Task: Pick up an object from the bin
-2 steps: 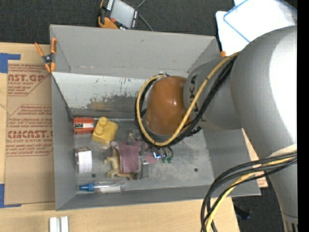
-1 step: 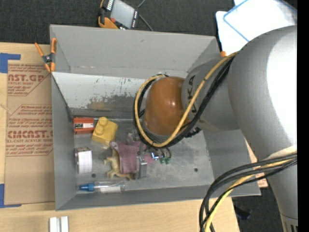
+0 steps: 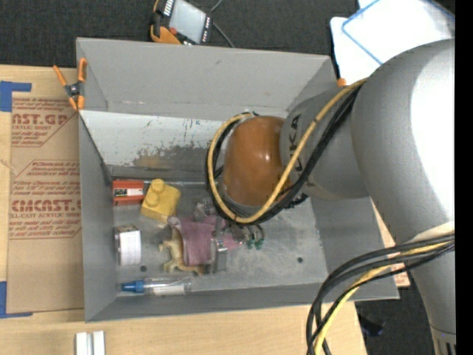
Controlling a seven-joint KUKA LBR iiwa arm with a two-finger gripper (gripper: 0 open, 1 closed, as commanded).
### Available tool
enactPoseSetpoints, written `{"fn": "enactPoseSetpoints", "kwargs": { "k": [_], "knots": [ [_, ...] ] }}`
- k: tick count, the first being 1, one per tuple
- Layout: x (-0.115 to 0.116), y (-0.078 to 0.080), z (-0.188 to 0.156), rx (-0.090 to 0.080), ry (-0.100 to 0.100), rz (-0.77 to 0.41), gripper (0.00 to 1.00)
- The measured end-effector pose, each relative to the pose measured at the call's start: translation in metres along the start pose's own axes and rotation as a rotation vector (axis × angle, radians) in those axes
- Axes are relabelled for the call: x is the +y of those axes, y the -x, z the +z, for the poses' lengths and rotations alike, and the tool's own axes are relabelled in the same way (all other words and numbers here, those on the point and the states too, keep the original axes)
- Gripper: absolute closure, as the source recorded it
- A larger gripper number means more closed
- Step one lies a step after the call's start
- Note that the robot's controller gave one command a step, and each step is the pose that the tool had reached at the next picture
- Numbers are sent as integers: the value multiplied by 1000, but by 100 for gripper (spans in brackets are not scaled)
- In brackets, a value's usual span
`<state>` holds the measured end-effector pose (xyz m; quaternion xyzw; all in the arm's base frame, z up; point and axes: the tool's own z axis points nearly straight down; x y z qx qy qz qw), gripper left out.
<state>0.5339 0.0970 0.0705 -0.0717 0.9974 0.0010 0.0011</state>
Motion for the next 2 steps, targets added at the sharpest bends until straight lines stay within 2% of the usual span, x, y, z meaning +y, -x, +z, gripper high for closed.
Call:
{"fn": "enactPoseSetpoints", "kwargs": {
  "k": [1,2],
  "knots": [
    [3,-1,0,-3,1,20,0],
    [2,2,-2,-10,2,9,100]
  ]
}}
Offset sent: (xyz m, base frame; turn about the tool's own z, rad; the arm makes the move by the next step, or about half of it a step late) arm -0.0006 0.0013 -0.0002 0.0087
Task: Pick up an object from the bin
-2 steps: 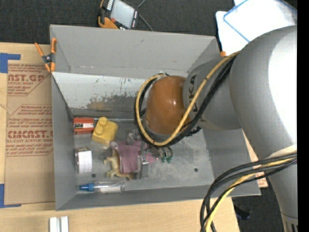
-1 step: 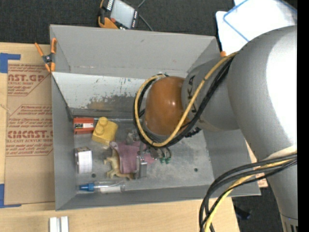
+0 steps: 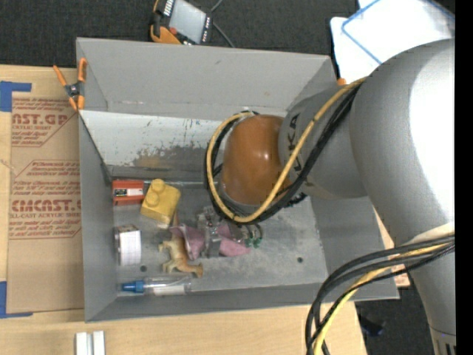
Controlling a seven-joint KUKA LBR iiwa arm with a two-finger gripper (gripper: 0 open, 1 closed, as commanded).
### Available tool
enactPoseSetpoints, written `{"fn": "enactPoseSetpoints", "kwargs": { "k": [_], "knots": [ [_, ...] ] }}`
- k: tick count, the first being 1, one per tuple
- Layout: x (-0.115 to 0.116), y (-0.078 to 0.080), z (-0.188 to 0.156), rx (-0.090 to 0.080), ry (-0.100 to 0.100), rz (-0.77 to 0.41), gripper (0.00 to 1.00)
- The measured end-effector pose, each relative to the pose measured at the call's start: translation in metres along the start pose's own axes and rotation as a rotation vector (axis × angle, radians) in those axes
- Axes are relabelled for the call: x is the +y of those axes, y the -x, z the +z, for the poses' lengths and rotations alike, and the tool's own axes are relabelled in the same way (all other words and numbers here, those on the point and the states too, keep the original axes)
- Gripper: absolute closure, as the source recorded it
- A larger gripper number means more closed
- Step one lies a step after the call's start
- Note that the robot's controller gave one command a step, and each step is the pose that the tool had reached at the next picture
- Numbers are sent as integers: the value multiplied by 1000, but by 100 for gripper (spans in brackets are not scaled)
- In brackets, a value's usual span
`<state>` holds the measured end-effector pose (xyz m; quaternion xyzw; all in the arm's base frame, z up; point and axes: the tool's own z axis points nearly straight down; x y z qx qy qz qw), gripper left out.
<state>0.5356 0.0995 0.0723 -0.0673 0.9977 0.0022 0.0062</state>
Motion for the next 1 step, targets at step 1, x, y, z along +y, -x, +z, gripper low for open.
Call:
{"fn": "enactPoseSetpoints", "kwargs": {
  "k": [1],
  "knots": [
    [0,0,0,0,0,0,100]
  ]
}}
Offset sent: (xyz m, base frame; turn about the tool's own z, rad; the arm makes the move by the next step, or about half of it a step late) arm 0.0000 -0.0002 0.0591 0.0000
